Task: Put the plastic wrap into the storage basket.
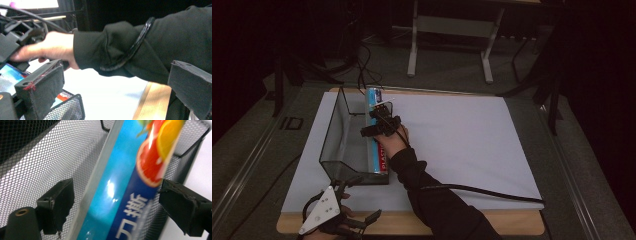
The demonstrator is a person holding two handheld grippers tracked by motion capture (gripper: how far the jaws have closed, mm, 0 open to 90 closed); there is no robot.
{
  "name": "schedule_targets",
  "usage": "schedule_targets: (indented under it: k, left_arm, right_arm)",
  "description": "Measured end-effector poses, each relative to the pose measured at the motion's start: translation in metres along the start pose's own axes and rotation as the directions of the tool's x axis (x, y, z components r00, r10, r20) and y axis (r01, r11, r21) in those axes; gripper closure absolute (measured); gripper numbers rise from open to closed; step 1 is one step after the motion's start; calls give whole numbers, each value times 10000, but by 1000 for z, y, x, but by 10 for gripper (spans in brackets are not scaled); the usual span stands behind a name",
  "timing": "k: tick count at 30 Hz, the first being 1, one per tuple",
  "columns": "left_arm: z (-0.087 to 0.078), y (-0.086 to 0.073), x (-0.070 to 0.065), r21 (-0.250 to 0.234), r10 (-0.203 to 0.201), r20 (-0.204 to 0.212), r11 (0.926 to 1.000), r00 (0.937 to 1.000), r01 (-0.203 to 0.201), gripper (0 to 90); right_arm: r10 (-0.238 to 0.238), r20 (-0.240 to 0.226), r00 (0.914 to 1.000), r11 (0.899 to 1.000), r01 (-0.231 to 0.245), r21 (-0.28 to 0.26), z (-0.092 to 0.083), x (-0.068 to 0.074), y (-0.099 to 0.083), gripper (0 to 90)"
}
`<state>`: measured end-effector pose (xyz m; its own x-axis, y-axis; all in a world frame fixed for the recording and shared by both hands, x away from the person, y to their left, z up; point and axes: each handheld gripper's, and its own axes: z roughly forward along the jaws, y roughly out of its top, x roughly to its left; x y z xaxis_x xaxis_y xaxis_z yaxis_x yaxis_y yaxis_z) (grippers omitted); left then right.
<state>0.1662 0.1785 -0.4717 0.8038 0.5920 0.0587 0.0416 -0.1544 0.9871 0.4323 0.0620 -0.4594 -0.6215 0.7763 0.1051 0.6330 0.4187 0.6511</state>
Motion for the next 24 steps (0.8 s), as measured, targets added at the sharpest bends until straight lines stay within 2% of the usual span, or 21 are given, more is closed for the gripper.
schedule_targets:
  k: [1, 2, 7, 8, 10, 13, 14, 16, 19, 20, 23, 24]
  left_arm:
    - [0, 0, 0, 9, -6, 12, 10000, 10000, 6, 13]
    - [0, 0, 0, 4, -12, 14, 10000, 10000, 12, 13]
    - [1, 0, 0, 51, 0, 8, 10000, 10000, 0, 12]
    - [1, 0, 0, 47, -21, 16, 10000, 10000, 21, 12]
    - [2, 0, 0, 79, -14, 18, 10000, 10000, 13, 12]
    - [3, 0, 0, 79, -36, 33, 10000, 10000, 36, 12]
    - [3, 0, 0, 117, -47, 49, 9999, 10000, 47, 12]
    - [3, -1, 0, 138, -30, 53, 9999, 10000, 29, 12]
    - [4, 0, 0, 141, -58, 60, 9999, 10000, 57, 12]
    - [5, -1, 0, 148, -50, 58, 9999, 10000, 49, 12]
    - [7, -1, 0, 190, -61, 93, 9998, 9999, 59, 12]
    - [7, -1, 0, 205, -48, 109, 9998, 9999, 46, 12]
  right_arm:
    - [-609, 100, 9981, 9981, 609, 41, -6, 1, 4, 104]
    - [-804, 221, 9965, 9967, 806, -79, -11, 1, 5, 104]
    - [-1160, 27, 9932, 9929, 1161, -262, -28, -4, 10, 105]
    - [-1263, -267, 9916, 9915, 1253, -352, -35, -8, 11, 119]
    - [-1369, -236, 9903, 9902, 1361, -317, -39, -13, 9, 119]
    - [-1455, -141, 9893, 9889, 1450, -311, -40, -16, 9, 120]
    - [-1488, 68, 9888, 9884, 1489, -293, -46, -29, 4, 127]
    - [-1437, 130, 9895, 9891, 1440, -298, -49, -36, 1, 131]
    - [-1409, 101, 9900, 9896, 1411, -263, -51, -44, -2, 132]
    - [-1305, 120, 9914, 9911, 1307, -234, -54, -51, -5, 133]
    - [-1194, -22, 9928, 9923, 1192, -339, -59, -56, -7, 134]
    - [-1225, -92, 9924, 9914, 1219, -468, -65, -59, -9, 134]
